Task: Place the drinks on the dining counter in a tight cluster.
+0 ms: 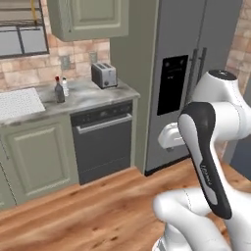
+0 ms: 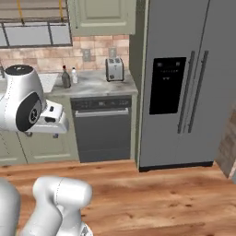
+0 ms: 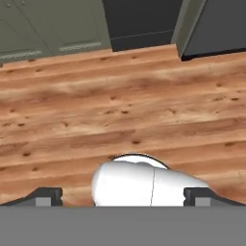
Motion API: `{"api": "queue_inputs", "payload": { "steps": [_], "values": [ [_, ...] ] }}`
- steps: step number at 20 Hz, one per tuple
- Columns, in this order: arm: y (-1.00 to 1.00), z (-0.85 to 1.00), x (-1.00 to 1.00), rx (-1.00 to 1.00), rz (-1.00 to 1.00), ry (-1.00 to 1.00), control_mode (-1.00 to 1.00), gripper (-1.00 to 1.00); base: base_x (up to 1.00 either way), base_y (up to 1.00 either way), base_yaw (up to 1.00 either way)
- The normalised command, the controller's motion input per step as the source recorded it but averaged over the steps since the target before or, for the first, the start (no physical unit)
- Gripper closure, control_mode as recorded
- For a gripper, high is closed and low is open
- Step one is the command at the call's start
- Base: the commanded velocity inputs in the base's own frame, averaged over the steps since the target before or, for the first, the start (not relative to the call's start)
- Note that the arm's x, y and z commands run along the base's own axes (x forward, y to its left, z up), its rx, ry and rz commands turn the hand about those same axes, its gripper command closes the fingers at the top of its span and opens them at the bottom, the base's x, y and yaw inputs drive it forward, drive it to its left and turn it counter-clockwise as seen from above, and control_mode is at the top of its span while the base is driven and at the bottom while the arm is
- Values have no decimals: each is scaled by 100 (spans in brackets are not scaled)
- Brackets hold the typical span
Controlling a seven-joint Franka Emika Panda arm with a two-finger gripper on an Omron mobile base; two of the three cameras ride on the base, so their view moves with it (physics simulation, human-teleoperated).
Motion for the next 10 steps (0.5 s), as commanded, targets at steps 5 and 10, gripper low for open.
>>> {"api": "queue_inputs", "payload": {
  "steps": [5, 10],
  "values": [
    [0, 0, 0, 0, 0, 0, 100, -100, 100, 100, -31],
    [0, 0, 0, 0, 0, 0, 100, -100, 99, 80, -20]
  ]
}}
